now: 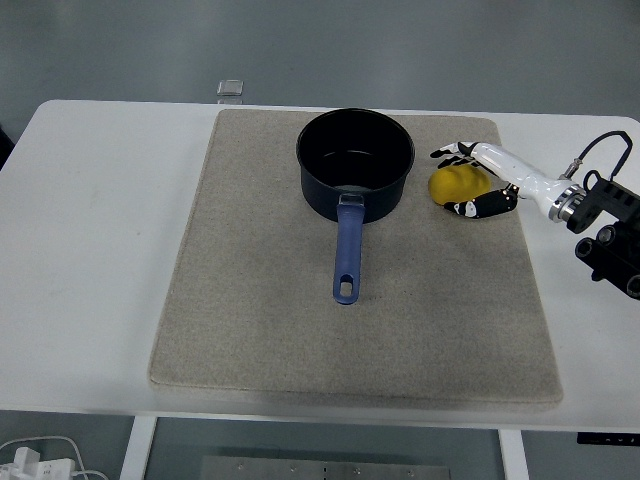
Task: Put the potato in the blue pot
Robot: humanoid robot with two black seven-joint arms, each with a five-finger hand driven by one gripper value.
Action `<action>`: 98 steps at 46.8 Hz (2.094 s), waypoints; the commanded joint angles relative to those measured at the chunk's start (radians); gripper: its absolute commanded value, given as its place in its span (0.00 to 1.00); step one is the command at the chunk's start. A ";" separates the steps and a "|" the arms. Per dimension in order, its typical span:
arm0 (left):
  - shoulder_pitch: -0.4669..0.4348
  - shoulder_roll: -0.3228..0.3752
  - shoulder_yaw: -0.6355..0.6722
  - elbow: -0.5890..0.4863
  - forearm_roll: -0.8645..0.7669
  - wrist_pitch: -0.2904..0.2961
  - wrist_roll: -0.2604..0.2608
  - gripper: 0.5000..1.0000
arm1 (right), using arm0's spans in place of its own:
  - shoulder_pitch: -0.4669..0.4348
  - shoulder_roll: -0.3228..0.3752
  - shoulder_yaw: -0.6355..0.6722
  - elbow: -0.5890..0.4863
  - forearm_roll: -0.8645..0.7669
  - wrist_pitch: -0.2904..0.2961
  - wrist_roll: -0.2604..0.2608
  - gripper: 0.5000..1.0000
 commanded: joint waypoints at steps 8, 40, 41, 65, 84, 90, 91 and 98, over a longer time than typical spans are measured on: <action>-0.001 0.000 0.001 -0.010 0.002 0.000 0.000 1.00 | -0.001 0.002 0.002 -0.002 0.000 -0.002 -0.001 0.00; -0.001 0.000 0.001 -0.013 0.002 -0.002 0.000 1.00 | 0.022 -0.011 0.002 0.000 0.072 0.007 -0.004 0.00; -0.001 0.000 0.001 -0.013 0.002 -0.002 0.000 1.00 | 0.031 -0.009 0.002 0.000 0.073 0.009 -0.002 0.00; -0.001 0.000 0.000 -0.013 0.002 -0.002 0.000 1.00 | 0.262 0.063 -0.016 0.011 0.247 0.122 -0.059 0.00; 0.000 0.000 0.000 -0.016 0.002 -0.003 0.000 1.00 | 0.305 0.267 -0.016 -0.031 0.244 0.115 -0.065 0.00; 0.000 0.000 0.000 -0.012 0.000 -0.002 0.000 1.00 | 0.306 0.307 -0.018 -0.084 0.244 0.122 -0.065 0.00; 0.000 0.000 0.000 -0.012 0.000 -0.003 0.000 1.00 | 0.305 0.313 -0.016 -0.088 0.244 0.122 -0.065 0.00; 0.000 0.000 0.000 -0.009 0.000 -0.002 0.000 1.00 | 0.295 0.334 -0.027 -0.103 0.241 0.121 -0.065 0.00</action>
